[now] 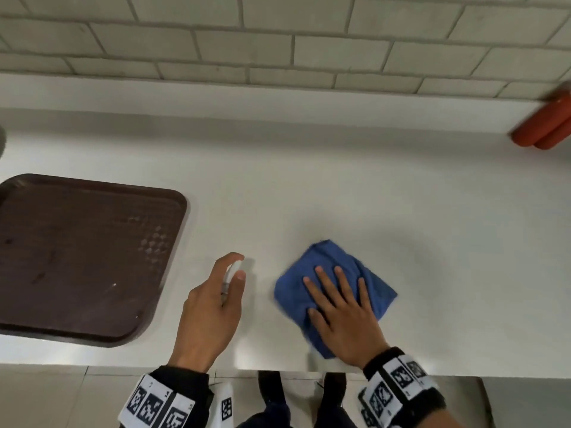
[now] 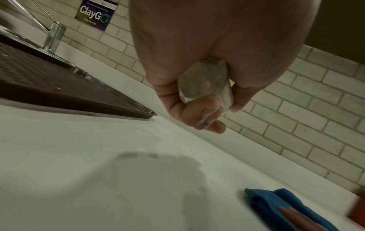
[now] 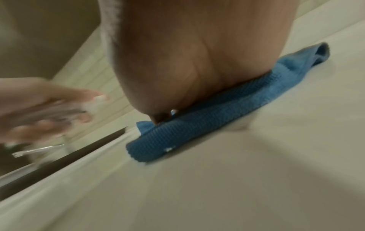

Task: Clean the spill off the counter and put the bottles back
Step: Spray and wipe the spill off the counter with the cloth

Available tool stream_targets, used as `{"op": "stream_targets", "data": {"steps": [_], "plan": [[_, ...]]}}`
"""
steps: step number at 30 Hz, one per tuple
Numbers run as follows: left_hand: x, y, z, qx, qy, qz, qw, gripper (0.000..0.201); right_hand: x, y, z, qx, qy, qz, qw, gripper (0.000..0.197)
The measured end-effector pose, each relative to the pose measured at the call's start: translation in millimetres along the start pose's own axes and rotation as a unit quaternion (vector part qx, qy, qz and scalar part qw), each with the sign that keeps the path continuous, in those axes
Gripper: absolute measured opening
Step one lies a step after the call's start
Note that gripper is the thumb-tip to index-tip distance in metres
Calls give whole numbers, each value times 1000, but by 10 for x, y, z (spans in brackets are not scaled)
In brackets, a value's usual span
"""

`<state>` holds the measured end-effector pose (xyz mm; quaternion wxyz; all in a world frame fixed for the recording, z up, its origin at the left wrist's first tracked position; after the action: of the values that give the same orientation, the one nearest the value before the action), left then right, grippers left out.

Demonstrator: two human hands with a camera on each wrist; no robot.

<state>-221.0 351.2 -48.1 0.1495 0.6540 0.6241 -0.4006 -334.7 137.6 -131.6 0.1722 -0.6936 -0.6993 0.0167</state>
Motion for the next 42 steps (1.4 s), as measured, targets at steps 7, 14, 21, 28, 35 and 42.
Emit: {"op": "stream_targets", "data": {"steps": [7, 14, 21, 28, 35, 42], "plan": [[-117, -148, 156, 18, 2, 11, 1000, 31, -810, 594, -340, 27, 54, 180, 982, 62], [-336, -308, 358, 18, 8, 10, 1000, 32, 148, 222, -33, -18, 3, -2, 1000, 65], [-561, -536, 571, 4, 14, 6, 1000, 31, -642, -684, 101, 4, -13, -4, 1000, 57], [-705, -830, 771, -17, 9, -1, 1000, 27, -1553, -182, -290, 32, 77, 123, 989, 65], [-837, -975, 840, -55, 1, -24, 998, 24, -307, 193, -216, 66, 29, -43, 996, 62], [-733, -997, 828, -84, 5, -58, 995, 30, -614, -640, 131, 13, -15, -145, 989, 57]]}}
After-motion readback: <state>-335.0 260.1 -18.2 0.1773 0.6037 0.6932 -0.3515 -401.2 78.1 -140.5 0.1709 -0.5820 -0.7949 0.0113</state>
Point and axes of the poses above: each hand's wrist, its own y-axis towards the middle knuckle, its own z-axis out of the palm, x = y × z, the point moved 4 cm from there along y, towards the middle knuckle, and after that the axes turned 10 degrees about -z, right-handed, at the moved point
